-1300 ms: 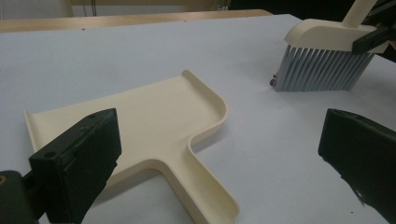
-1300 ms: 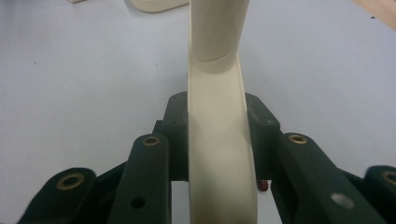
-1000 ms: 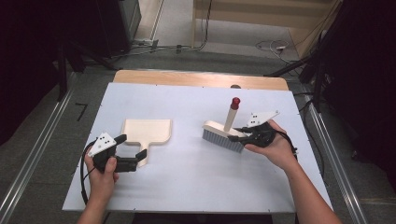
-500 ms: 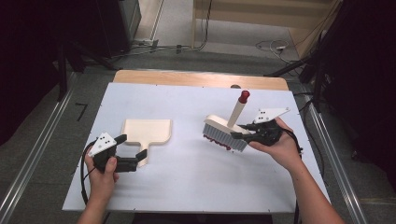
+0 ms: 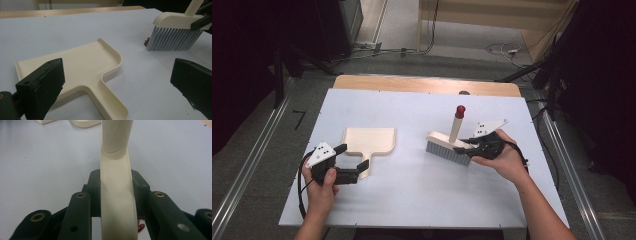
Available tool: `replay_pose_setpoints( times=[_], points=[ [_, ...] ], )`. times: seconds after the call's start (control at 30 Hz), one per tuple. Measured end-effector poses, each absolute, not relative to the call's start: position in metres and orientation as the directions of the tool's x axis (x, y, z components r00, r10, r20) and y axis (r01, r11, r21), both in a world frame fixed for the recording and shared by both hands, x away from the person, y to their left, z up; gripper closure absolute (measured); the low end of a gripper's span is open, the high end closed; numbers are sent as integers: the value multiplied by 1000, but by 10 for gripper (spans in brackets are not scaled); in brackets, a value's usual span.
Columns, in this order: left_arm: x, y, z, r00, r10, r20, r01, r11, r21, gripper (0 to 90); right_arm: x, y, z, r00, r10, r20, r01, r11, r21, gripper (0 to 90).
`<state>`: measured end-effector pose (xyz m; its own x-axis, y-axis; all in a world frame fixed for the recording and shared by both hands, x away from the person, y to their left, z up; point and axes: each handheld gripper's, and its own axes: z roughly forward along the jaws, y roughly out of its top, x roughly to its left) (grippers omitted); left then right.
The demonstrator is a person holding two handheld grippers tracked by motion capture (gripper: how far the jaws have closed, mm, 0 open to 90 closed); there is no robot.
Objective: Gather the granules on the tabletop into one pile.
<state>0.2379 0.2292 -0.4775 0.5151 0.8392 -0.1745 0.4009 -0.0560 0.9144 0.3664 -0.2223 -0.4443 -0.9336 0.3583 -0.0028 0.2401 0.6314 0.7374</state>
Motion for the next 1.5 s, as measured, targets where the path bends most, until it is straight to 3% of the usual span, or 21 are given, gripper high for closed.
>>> replay_pose_setpoints(
  times=[0.53, 0.73, 0.87, 0.97, 1.17, 1.5],
  points=[
    [238, 229, -478, 514, 840, -175, 400, -54, 915, 0, 359, -234, -428, -922, 386, 17, 247, 557, 793, 656],
    [238, 229, -478, 515, 839, -174, 400, -55, 915, 0, 354, -255, -411, -827, 562, 30, 319, 425, 847, 656],
    [238, 229, -478, 516, 839, -174, 399, -56, 915, 0, 345, -259, -412, -627, 779, 24, 457, 343, 821, 656],
    [238, 229, -477, 516, 839, -174, 400, -57, 915, 0, 344, -257, -426, -537, 844, 15, 523, 319, 791, 655],
    [238, 230, -477, 515, 839, -174, 400, -56, 915, 0, 343, -249, -446, -476, 877, -64, 545, 351, 761, 656],
    [238, 230, -477, 518, 838, -171, 399, -59, 915, 0, 333, -225, -449, -524, 849, -66, 521, 381, 764, 656]
  ],
)
